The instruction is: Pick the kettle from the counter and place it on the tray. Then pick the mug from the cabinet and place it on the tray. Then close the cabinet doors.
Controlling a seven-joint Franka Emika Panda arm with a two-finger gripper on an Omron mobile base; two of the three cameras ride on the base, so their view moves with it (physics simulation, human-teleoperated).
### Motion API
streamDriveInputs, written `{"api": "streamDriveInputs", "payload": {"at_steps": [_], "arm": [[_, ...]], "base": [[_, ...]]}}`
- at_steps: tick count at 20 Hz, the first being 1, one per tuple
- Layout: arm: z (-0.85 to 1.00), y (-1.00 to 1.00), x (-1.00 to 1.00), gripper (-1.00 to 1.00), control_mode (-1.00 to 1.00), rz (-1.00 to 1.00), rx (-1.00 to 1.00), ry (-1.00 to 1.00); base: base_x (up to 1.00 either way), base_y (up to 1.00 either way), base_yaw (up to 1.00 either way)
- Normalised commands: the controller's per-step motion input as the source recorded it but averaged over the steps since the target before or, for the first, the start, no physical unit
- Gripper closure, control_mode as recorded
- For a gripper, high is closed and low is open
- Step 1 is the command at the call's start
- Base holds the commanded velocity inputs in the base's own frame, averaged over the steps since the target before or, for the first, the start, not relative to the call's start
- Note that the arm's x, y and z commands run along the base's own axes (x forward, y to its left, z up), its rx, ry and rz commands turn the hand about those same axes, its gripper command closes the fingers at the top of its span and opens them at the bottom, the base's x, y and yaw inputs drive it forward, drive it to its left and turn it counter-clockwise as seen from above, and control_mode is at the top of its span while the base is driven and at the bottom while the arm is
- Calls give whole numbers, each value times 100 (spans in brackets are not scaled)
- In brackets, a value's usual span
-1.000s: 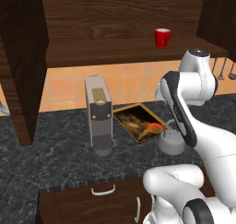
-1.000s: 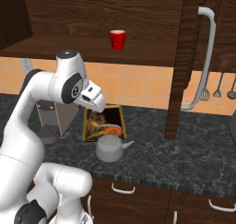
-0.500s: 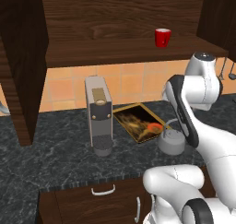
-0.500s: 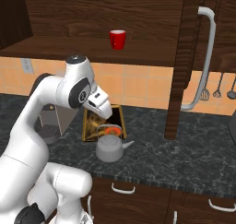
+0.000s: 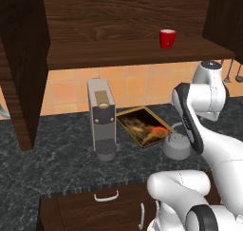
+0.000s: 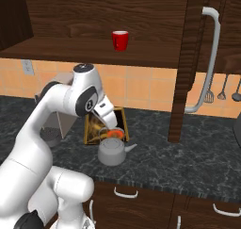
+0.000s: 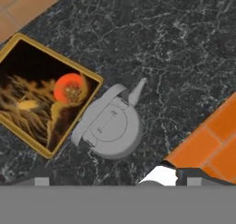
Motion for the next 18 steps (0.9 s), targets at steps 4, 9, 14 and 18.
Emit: {"api": "streamDriveInputs", "payload": {"at_steps": [4, 9, 14, 18], "arm": [[-20, -2, 19, -100, -100, -8, 1, 0], [-20, 0, 22, -100, -100, -8, 0, 0], [-17, -3, 25, -100, -100, -7, 0, 0], [-22, -6, 22, -100, -100, -4, 0, 0]], "base": [[0, 0, 0], [0, 0, 0], [0, 0, 0], [0, 0, 0]]}}
